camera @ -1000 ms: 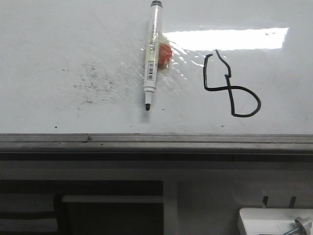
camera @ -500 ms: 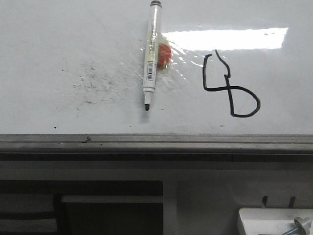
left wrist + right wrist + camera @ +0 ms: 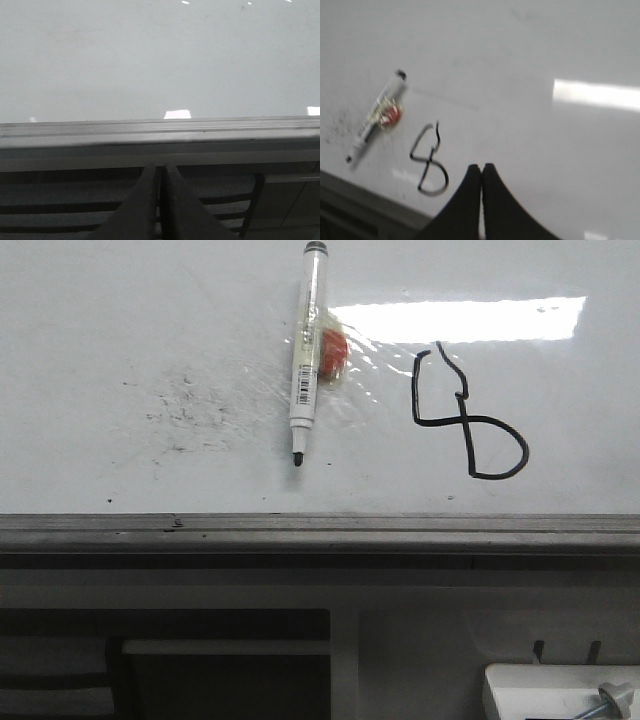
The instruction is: Write number 8 on whiteboard
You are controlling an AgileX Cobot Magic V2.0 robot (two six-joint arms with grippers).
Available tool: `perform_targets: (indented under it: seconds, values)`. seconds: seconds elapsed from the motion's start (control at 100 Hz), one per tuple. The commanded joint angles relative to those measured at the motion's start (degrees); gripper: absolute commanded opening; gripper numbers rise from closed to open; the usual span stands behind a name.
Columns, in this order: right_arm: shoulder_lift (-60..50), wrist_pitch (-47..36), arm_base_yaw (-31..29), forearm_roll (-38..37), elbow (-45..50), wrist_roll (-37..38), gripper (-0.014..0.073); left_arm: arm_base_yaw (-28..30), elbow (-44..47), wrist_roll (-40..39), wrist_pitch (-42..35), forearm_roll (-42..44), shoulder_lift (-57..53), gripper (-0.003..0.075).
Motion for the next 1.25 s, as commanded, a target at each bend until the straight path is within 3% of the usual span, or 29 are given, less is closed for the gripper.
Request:
perform_targets:
  seconds: [0.0, 0.23, 0.34, 0.62, 1.24]
  values:
    - [-0.7, 6.6, -5.2, -14.3, -0.2, 22.6, -0.0064, 0.2, 2.2, -0.6, -4.2, 0.0, 0.6, -0.002]
    - [-0.8, 7.2, -16.8, -14.3, 3.4, 22.3, -0.0064, 0.2, 2.2, -0.6, -4.2, 0.0, 0.6, -0.002]
    - [-0.8, 7.1, -19.3, -14.3, 3.4, 22.1, -0.0064, 0.2, 2.2, -0.6, -4.2, 0.0, 0.6, -0.002]
    - [-1.2, 12.3, -19.3, -14.8, 3.4, 12.0, -0.0064, 0.2, 2.2, -0.6, -4.2, 0.0, 0.6, -0.002]
    - [-1.2, 12.3, -19.3, -14.8, 3.4, 11.8, -0.0064, 0.2, 2.2, -0.6, -4.2, 0.0, 0.6, -0.002]
